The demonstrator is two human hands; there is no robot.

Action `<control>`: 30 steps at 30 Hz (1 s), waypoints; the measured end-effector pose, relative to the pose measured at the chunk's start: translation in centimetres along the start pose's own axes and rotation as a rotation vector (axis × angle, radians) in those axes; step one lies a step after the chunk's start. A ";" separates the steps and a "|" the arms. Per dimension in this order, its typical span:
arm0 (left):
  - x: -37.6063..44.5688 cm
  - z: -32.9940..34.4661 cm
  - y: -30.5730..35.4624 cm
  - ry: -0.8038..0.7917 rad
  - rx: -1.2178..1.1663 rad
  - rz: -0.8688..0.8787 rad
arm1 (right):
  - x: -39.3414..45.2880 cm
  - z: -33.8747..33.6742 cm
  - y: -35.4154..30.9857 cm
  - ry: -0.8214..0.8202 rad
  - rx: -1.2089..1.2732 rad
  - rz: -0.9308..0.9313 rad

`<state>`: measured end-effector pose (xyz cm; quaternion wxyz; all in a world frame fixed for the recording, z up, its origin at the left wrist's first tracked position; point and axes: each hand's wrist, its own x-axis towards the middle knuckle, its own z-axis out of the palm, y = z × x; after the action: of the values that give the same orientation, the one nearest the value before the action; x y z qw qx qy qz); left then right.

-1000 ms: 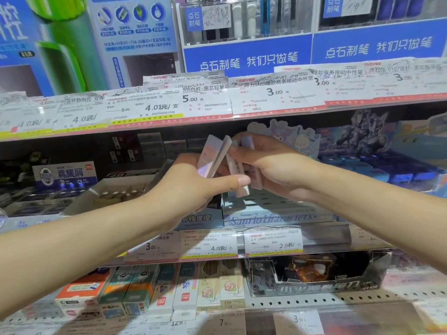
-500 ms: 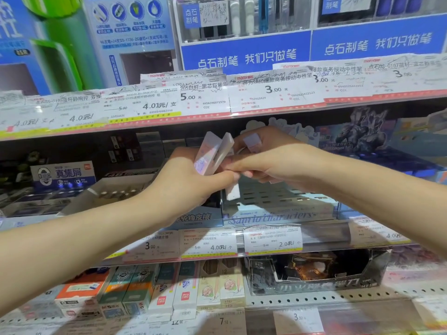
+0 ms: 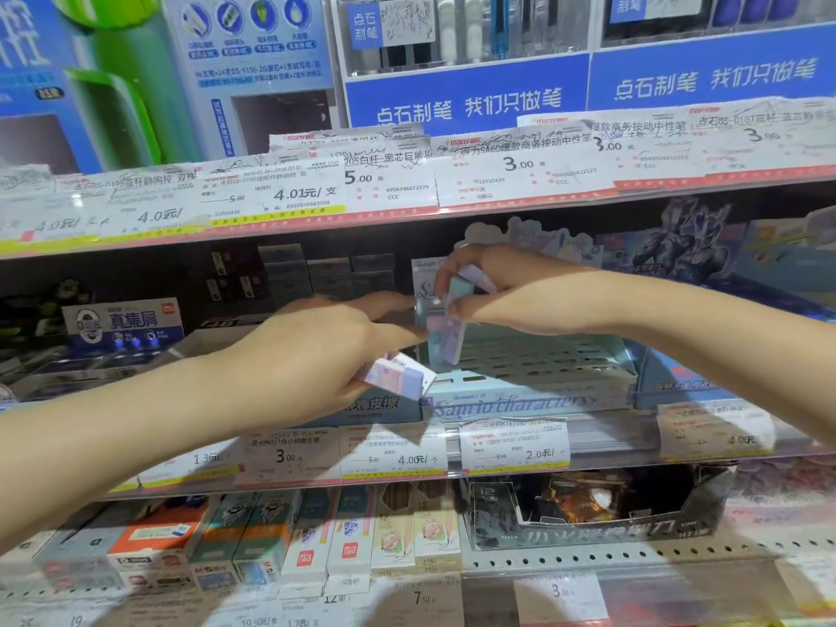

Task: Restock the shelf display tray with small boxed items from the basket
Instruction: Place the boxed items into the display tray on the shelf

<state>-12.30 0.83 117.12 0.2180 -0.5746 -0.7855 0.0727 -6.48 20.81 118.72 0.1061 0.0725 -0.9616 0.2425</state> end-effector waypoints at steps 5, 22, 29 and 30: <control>-0.3 0.6 -0.7 -0.004 0.109 0.001 | 0.0 -0.6 0.3 0.018 -0.126 -0.092; 0.6 0.3 -0.6 -0.197 0.044 -0.075 | 0.6 1.2 1.3 0.097 -0.070 -0.260; 0.8 -0.2 -0.2 -0.219 0.007 -0.078 | 0.6 1.8 2.1 0.145 -0.172 -0.353; 0.7 -0.1 -0.3 -0.220 -0.013 -0.083 | 0.6 1.8 2.2 0.148 -0.182 -0.375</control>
<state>-12.70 1.33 117.46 0.1298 -0.5317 -0.8281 0.1213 -7.79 21.80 116.27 0.2258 0.2221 -0.9388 0.1355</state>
